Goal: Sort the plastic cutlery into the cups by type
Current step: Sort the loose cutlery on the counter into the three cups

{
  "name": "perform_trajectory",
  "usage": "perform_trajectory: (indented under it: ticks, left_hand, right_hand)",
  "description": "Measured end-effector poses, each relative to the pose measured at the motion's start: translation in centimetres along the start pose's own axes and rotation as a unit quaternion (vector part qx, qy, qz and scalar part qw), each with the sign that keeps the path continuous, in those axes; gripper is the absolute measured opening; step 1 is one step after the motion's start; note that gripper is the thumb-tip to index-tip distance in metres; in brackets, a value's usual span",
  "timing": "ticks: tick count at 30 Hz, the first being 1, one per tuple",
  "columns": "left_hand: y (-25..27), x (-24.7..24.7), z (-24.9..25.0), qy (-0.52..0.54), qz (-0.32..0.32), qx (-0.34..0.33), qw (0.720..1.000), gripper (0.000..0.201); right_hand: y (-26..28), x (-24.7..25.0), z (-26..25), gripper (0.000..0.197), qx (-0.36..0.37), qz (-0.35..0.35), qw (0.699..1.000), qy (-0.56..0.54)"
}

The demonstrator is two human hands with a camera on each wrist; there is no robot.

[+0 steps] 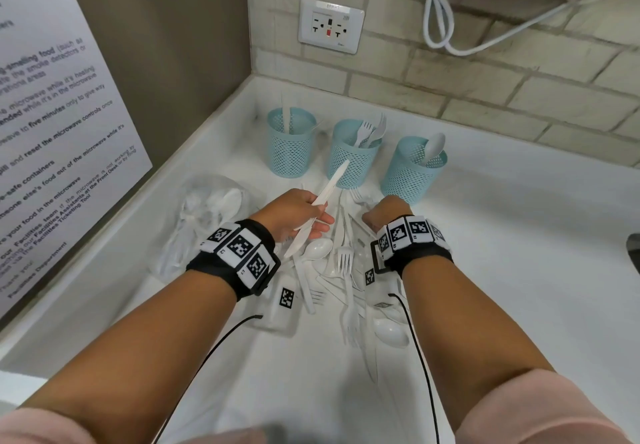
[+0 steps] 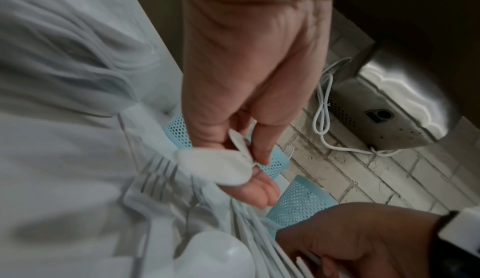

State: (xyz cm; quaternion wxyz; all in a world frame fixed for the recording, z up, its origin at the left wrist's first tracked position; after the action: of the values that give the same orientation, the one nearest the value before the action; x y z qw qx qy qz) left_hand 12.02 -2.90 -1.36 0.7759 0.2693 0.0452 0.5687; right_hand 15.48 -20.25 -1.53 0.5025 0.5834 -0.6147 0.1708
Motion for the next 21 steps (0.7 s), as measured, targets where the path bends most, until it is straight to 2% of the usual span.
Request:
perform_trajectory:
  ticks: [4, 6, 10, 12, 14, 18, 21]
  left_hand:
    - [-0.1, 0.1, -0.1, 0.029, -0.003, -0.004, 1.000, 0.008]
    - [-0.2, 0.1, -0.2, 0.049, -0.003, -0.006, 0.999, 0.007]
    - [-0.5, -0.3, 0.0, 0.084, -0.002, -0.027, 0.996, 0.006]
    - [-0.4, -0.5, 0.5, 0.094, 0.004, -0.051, 0.994, 0.010]
    - [-0.3, -0.7, 1.2, 0.107, 0.003, -0.075, 0.991, 0.015]
    - [-0.1, -0.7, 2.2, 0.128, -0.005, -0.101, 0.987, 0.021]
    - [0.4, -1.0, 2.8, 0.163, -0.053, -0.118, 0.978, 0.026]
  right_hand:
    - [0.3, 0.6, 0.2, 0.020, 0.003, -0.022, 0.997, -0.074]
    - [0.7, 1.5, 0.0, 0.020, 0.021, -0.040, 0.992, -0.114]
    - [1.8, 3.1, -0.9, 0.020, 0.106, -0.088, 0.985, -0.108]
    - [2.3, 3.5, -1.4, 0.014, 0.145, -0.111, 0.969, -0.165]
    - [2.6, 3.8, -1.8, 0.011, 0.167, -0.132, 0.941, -0.262]
    - [2.7, 3.9, -3.2, 0.008, 0.172, -0.176, 0.862, -0.443]
    - [2.6, 3.0, -4.0, 0.016, 0.152, -0.218, 0.801, -0.536]
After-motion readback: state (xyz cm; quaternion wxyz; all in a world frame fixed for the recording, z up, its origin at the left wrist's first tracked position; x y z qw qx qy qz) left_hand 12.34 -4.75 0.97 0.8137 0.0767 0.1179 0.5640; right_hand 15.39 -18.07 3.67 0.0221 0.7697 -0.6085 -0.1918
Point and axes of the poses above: each hand's wrist, its own y-axis away from the middle knuckle, its own x-axis out of the back of the hand, z = x × y, the point moved 5 cm from there along -y, towards the middle knuckle, and after that the axes turned 13 degrees about -y, right-handed, at the moved point
